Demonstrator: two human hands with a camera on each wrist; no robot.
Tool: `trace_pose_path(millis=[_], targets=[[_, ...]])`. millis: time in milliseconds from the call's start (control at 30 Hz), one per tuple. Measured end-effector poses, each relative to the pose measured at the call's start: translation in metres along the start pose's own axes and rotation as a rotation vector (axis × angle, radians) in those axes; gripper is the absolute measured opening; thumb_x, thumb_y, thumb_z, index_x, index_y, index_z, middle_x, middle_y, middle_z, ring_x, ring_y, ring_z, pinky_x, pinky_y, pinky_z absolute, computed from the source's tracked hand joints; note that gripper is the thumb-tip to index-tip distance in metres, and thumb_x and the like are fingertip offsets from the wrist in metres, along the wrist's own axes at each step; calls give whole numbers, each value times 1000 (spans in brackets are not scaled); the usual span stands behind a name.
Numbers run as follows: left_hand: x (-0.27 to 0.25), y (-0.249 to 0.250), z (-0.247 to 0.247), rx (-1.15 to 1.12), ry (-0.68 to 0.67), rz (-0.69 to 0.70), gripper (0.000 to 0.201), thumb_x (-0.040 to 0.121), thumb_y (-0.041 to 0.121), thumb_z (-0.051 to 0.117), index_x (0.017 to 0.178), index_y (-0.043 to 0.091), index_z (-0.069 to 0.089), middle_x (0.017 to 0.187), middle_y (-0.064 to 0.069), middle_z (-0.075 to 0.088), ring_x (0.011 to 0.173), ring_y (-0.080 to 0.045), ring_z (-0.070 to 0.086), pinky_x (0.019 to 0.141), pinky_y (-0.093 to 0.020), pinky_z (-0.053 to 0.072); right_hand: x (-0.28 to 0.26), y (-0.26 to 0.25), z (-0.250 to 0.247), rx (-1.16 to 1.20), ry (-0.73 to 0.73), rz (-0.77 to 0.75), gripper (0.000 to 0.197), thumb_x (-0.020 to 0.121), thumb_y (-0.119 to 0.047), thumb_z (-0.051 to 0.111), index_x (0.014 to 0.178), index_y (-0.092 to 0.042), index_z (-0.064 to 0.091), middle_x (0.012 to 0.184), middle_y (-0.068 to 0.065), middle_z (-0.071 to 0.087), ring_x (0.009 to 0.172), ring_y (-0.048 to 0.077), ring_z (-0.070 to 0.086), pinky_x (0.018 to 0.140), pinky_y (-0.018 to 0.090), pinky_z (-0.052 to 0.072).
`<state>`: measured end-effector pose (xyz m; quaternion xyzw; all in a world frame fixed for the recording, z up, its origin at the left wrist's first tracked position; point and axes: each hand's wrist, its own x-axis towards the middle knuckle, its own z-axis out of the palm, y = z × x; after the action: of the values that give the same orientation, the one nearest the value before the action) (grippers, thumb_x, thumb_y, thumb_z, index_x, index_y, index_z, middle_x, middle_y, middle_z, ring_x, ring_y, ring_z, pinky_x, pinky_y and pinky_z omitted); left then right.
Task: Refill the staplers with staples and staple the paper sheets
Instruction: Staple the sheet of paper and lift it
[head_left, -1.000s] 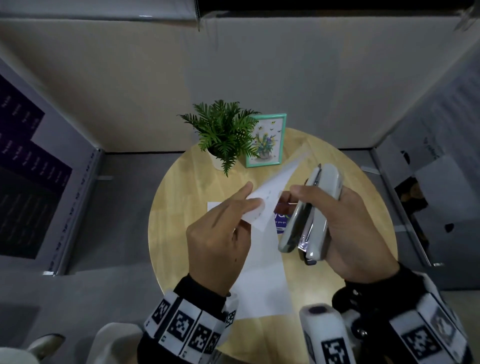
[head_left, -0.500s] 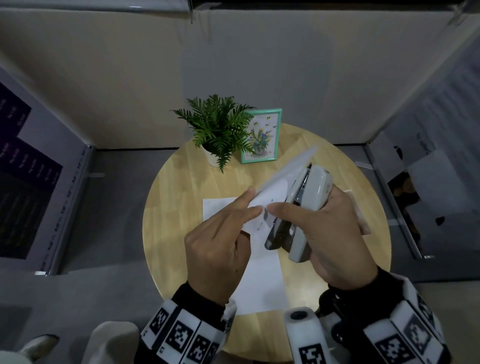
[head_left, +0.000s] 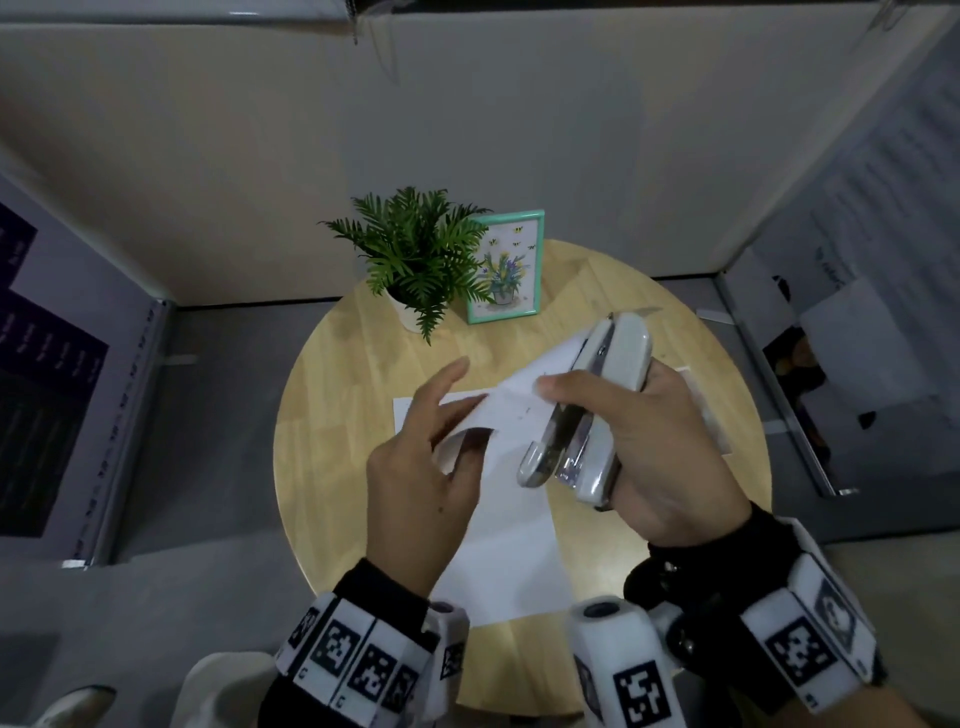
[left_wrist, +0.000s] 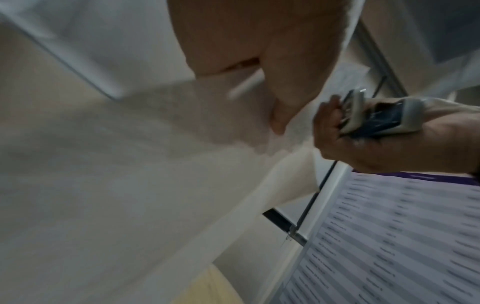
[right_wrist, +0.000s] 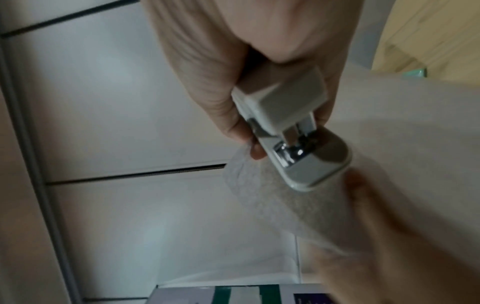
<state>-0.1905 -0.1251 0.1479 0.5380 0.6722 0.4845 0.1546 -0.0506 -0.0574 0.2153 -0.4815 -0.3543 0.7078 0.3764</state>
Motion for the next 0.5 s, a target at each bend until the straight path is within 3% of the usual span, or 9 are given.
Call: trace_pose_path(millis=[100,167,200,267,300,400,500], targets=[[-5,-21,8,-36,-155,-105,16,92,17,57,99,19,71,72,27,66,67,8,61,59,-7,40,3,-13,-6,64,-33,-18,28,75,3,68,57,-16,59,52,4,60,49,21,58,52,34,48],[-10,-35,14,-108,-242,-229,29,95,7,53,76,26,65,55,20,57,55,11,54,53,-4,35,9,-21,-12,82,-38,-53,24,78,3,65,61,-14,61,57,7,64,52,21,62,53,32,50],[-12,-41,16,-142,-277,-297,31,95,7,52,72,26,62,55,14,58,55,9,55,53,-7,39,14,-23,-18,91,-38,-69,23,80,3,63,63,-13,63,64,10,67,57,21,65,54,30,52],[-13,-55,19,-194,-295,-412,17,95,19,55,84,14,68,70,6,71,68,-7,68,62,-28,55,27,-25,-32,67,-10,-83,12,85,0,60,77,-8,63,78,15,69,66,21,67,57,29,54],[-13,-61,20,-222,-282,-475,18,94,22,57,94,9,70,82,-1,74,78,-17,71,68,-36,57,37,-22,-42,29,34,-78,3,87,-3,58,89,-5,60,82,16,69,68,22,67,59,30,55],[-12,-81,23,-310,-237,-685,20,93,15,58,108,4,67,92,-4,71,85,-22,68,73,-32,53,75,8,-90,-289,234,-45,29,86,-17,59,109,-9,44,89,14,65,81,28,64,72,41,54],[-13,-95,22,-331,-234,-844,19,92,17,61,106,5,69,91,-4,71,89,-25,65,73,-30,50,106,57,-141,-847,349,97,38,86,-20,60,116,-5,43,100,9,54,96,32,54,79,40,43]])
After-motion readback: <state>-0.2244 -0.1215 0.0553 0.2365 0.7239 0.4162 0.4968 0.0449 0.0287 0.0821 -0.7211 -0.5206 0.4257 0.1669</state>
